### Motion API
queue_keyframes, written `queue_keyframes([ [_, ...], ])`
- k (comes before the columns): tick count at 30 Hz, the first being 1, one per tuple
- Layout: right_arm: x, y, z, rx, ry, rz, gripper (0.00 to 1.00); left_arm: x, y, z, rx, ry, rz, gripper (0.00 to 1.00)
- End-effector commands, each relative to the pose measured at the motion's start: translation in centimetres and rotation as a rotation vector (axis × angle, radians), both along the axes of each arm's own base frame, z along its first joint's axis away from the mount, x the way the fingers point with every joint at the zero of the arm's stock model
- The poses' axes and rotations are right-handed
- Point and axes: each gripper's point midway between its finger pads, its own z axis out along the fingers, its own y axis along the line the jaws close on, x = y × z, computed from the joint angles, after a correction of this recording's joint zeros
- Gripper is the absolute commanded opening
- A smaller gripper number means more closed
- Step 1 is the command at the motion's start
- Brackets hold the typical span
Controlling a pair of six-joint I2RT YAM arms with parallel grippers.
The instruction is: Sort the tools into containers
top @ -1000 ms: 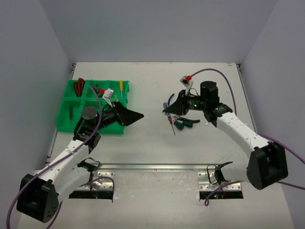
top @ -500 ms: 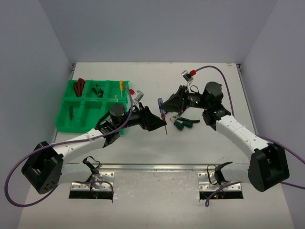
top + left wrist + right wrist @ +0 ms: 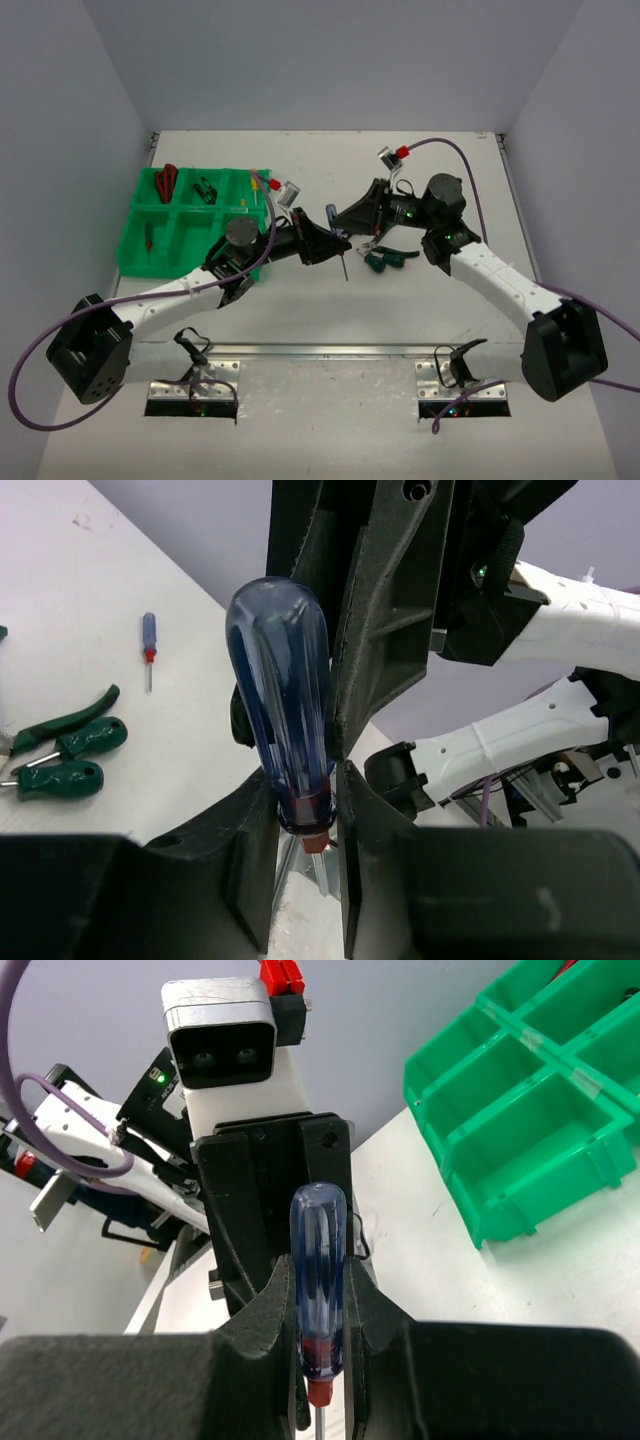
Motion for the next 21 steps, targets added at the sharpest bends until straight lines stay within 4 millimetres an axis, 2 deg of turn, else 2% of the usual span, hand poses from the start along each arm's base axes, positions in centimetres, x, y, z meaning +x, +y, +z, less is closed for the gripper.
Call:
queue_keyframes([
  [1,-1.1,0.6,1.0,0.025,-0.045,0.038,0.06,1.3,0.3,2.6,-0.015,-0.077,0.075,0.0],
  [2,-1.0,0.5,1.1,0.025,-0.049,0.031,0.15,2.0,0.6,2.5,0.005,-0.073,0.113,0.0],
  [3,-0.5,0.4,1.0,0.013,-0.045,-0.001,0.4,3.1,1.2,2.4,0.031,-0.062,0.183,0.0],
  [4,0.8,0.1,0.3,-0.03,-0.025,-0.083,0.77,4.8,2.4,1.6,0.118,-0.032,0.289,0.0],
  [5,2.4,-0.5,-0.5,-0.087,0.005,-0.185,0.98,6.3,4.0,0.9,0.197,-0.009,0.39,0.0],
  [7,5.2,-2.7,-2.4,-0.223,0.062,-0.404,0.99,9.1,8.1,0.1,0.306,0.035,0.576,0.0],
  [8,5.8,-3.9,-3.5,-0.29,0.087,-0.48,0.99,10.9,10.9,-0.7,0.359,0.079,0.699,0.0],
  [9,6.6,-5.0,-3.5,-0.316,0.064,-0.548,0.99,11.9,13.4,-2.1,0.419,0.142,0.77,0.0],
  [10,7.1,-7.1,-4.5,-0.382,0.049,-0.651,0.99,13.5,17.8,-3.8,0.483,0.232,0.868,0.0],
  [11,7.2,-8.6,-4.6,-0.415,0.024,-0.716,0.99,14.4,21.7,-4.8,0.516,0.301,0.957,0.0],
  [13,6.9,-9.8,-5.5,-0.457,0.01,-0.744,0.99,14.6,25.4,-6.6,0.566,0.388,1.048,0.0],
  [15,6.3,-11.0,-5.4,-0.482,-0.014,-0.763,0.99,14.8,31.8,-7.7,0.604,0.492,1.25,0.0],
  [17,5.7,-11.4,-5.1,-0.507,-0.04,-0.752,0.99,14.3,37.5,-7.8,0.614,0.561,1.443,0.0],
  [18,5.5,-11.6,-5.2,-0.525,-0.048,-0.746,0.99,14.0,39.6,-7.6,0.63,0.576,1.518,0.0],
  [21,4.8,-12.3,-5.4,-0.558,-0.078,-0.744,0.99,13.0,44.4,-6.4,0.721,0.575,1.71,0.0],
])
